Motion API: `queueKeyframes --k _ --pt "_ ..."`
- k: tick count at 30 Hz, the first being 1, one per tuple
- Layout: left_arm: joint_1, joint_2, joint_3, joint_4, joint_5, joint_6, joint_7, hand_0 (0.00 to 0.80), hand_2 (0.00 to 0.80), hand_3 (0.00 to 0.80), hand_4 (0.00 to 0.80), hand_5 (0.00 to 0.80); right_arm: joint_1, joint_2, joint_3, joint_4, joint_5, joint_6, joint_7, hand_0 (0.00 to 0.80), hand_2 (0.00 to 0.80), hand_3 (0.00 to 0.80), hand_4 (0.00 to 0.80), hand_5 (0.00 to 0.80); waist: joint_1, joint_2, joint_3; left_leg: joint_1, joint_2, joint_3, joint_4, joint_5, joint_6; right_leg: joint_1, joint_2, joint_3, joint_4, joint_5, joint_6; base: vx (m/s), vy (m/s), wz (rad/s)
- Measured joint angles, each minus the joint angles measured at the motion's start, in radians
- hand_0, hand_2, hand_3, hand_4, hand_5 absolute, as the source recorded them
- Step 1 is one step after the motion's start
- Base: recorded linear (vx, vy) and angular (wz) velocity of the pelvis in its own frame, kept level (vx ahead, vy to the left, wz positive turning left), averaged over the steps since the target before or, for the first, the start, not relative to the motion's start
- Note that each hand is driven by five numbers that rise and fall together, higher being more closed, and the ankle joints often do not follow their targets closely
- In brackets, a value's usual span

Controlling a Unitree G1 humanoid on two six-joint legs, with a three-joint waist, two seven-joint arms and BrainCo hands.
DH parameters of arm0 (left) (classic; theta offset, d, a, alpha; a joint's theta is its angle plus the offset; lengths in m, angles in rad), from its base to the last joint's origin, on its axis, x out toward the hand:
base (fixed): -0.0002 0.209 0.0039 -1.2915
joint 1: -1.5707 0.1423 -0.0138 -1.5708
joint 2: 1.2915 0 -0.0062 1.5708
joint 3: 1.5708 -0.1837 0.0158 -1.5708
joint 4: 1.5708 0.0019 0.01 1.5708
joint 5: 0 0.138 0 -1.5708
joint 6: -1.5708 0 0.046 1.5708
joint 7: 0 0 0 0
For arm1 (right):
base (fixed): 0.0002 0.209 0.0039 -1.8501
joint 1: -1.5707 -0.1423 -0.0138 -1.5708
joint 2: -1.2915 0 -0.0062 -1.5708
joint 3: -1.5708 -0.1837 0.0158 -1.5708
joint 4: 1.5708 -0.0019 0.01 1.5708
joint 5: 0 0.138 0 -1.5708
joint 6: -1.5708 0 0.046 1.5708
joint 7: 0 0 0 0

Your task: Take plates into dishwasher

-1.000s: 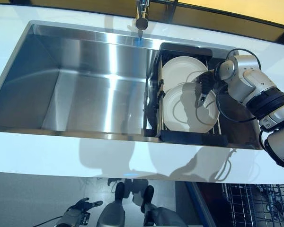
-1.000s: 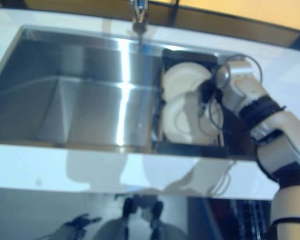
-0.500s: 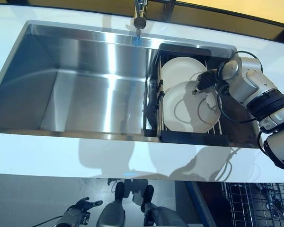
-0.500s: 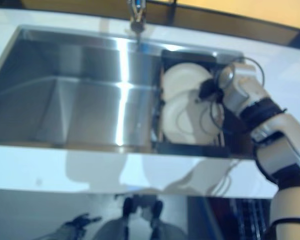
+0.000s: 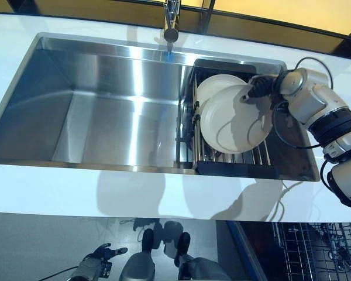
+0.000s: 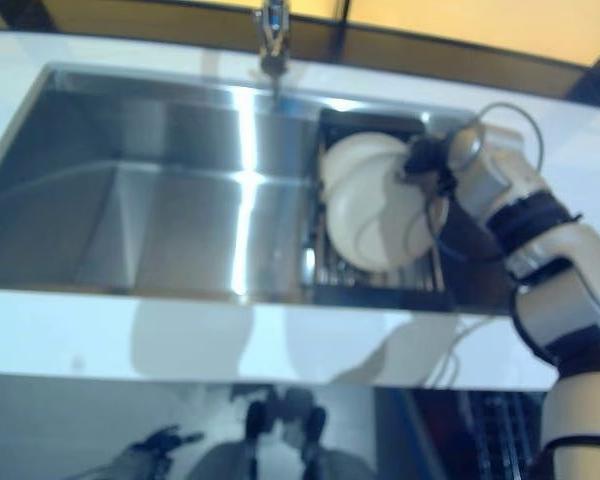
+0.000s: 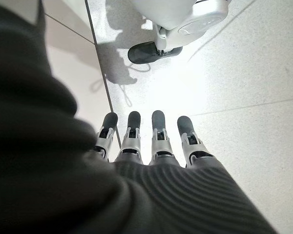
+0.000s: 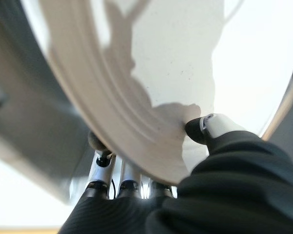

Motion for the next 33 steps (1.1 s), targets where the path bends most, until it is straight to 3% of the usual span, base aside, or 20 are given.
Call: queueKeyframes --k 7,17,23,26,28,33 --pt "0.007 -0.01 0.0 0.001 0.001 0.002 0.0 0.0 0.0 0.0 0.0 0.0 -0.113 -0.055 0.064 0.022 -0.022 0.009 -0.077 0.8 0.8 0.8 0.8 0.8 -0.002 0.0 -0.074 0.028 0.002 0.02 -0.001 -0.001 -0.001 0.022 0.002 0.019 0.0 0.0 0.0 0.015 -0.008 -0.07" --pt "0.066 -0.009 -0.003 0.0 0.01 0.025 -0.006 0.0 0.0 0.0 0.0 0.0 -0.24 -0.121 0.214 0.001 -0.18 0.053 -0.116 0.8 0.8 0.8 0.8 0.8 -0.05 -0.032 -0.191 0.056 0.016 0.07 -0.002 -0.008 -0.008 0.031 0.013 0.053 -0.005 0.001 0.01 0.012 -0.015 -0.14" --pt "0.082 -0.001 -0.01 0.001 0.039 0.029 -0.027 0.0 0.0 0.0 0.0 0.0 -0.283 -0.223 0.258 -0.07 -0.233 0.07 -0.116 0.8 0.8 0.8 0.8 0.8 -0.096 -0.047 -0.239 0.062 0.026 0.115 -0.002 -0.011 -0.013 0.018 0.024 0.093 -0.004 0.01 0.019 -0.011 -0.011 -0.23" --pt "0.082 0.004 -0.01 0.001 0.056 0.03 -0.037 0.0 0.0 0.0 0.0 0.0 -0.283 -0.269 0.274 -0.106 -0.233 0.07 -0.116 0.8 0.8 0.8 0.8 0.8 -0.116 -0.046 -0.241 0.077 0.033 0.162 -0.002 -0.017 -0.015 0.017 0.031 0.133 -0.005 0.018 0.029 0.006 -0.019 -0.4" --pt "0.083 0.004 -0.01 0.001 0.079 0.03 -0.041 0.0 0.0 0.0 0.0 0.0 -0.283 -0.306 0.274 -0.103 -0.242 0.07 -0.118 0.8 0.8 0.8 0.8 0.8 -0.128 -0.046 -0.242 0.085 0.038 0.187 -0.002 -0.02 -0.017 0.012 0.031 0.134 -0.005 0.021 0.034 0.006 -0.027 -0.36" --pt "0.094 0.002 -0.012 0.022 0.083 0.033 -0.052 0.0 0.0 0.0 0.0 0.0 -0.281 -0.417 0.274 -0.1 -0.243 0.05 -0.139 0.8 0.8 0.8 0.8 0.8 -0.182 -0.028 -0.275 0.088 0.045 0.233 -0.003 -0.031 -0.024 -0.004 0.038 0.158 -0.005 0.03 0.036 -0.006 -0.027 -0.34"
